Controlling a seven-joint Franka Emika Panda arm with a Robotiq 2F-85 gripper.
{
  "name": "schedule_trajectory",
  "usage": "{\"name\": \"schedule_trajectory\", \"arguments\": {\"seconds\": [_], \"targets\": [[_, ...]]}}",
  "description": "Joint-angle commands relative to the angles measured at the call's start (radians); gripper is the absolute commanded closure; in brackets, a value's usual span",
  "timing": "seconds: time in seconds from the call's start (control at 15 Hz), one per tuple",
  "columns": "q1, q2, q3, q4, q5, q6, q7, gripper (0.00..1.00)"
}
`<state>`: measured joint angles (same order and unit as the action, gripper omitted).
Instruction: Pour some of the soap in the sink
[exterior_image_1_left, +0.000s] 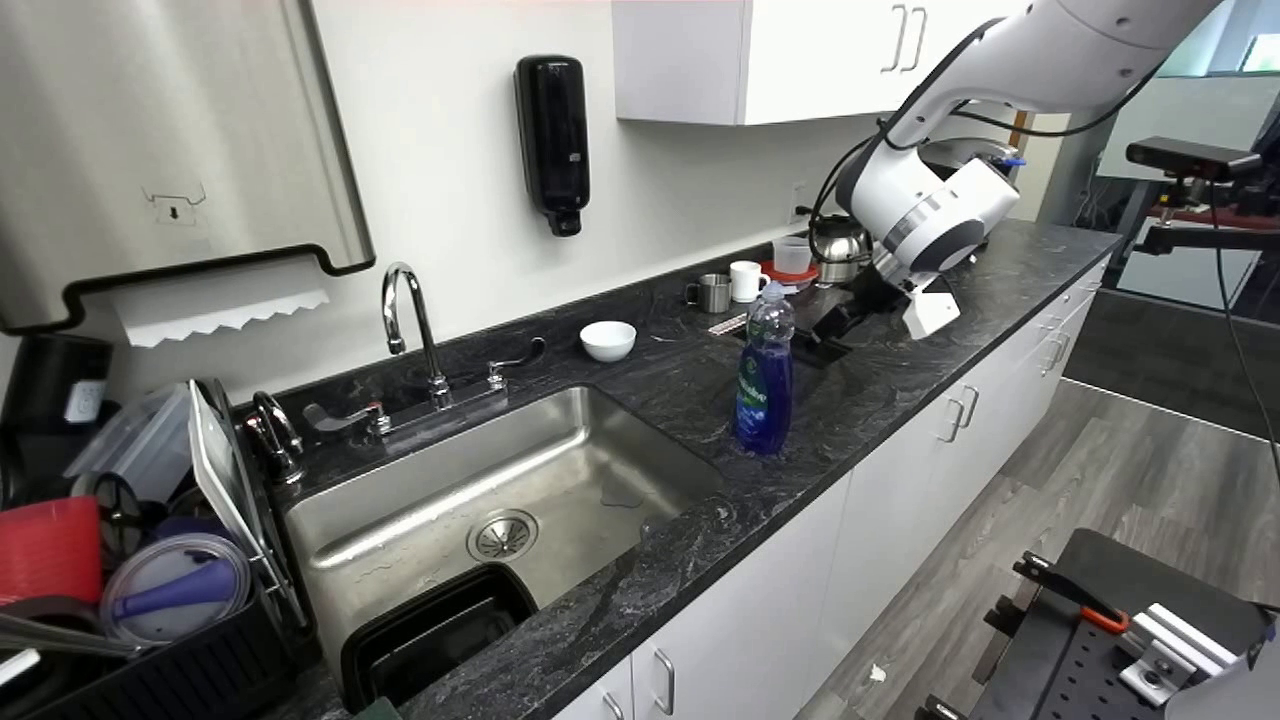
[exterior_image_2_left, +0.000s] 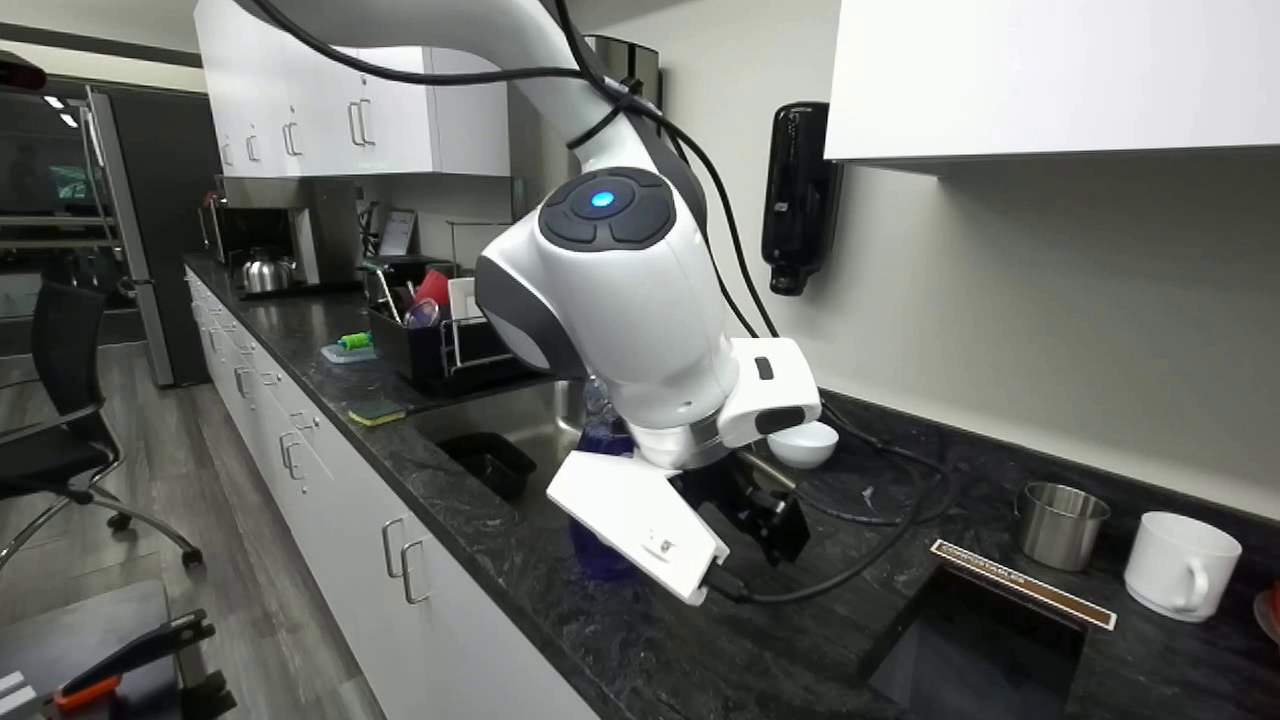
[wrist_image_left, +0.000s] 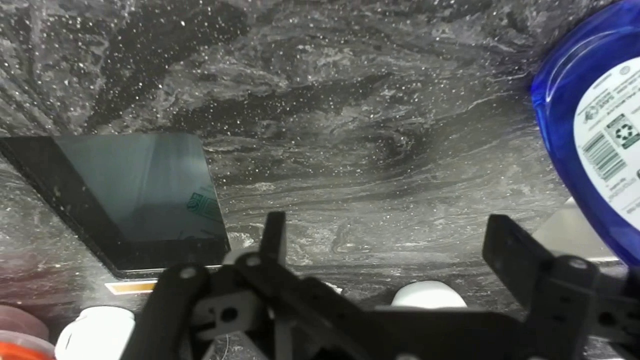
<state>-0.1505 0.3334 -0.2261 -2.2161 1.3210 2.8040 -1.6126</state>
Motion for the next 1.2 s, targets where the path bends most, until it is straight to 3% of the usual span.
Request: {"name": "schedule_trajectory", "arguments": {"seconds": [0.0, 0.27, 0.73, 1.13], "targets": [[0.014, -0.006, -0.007, -0.008, -0.006, 0.046, 0.071, 0.00], [0.020, -0.010, -0.015, -0.022, -0.061, 0.053, 0.157, 0.00], [0.061, -0.038, -0.073, -0.085, -0.369, 0.011, 0.386, 0.00], [0.102, -0.064, -0.131, -0.094, -0.548, -0.023, 0.537, 0.00]]}}
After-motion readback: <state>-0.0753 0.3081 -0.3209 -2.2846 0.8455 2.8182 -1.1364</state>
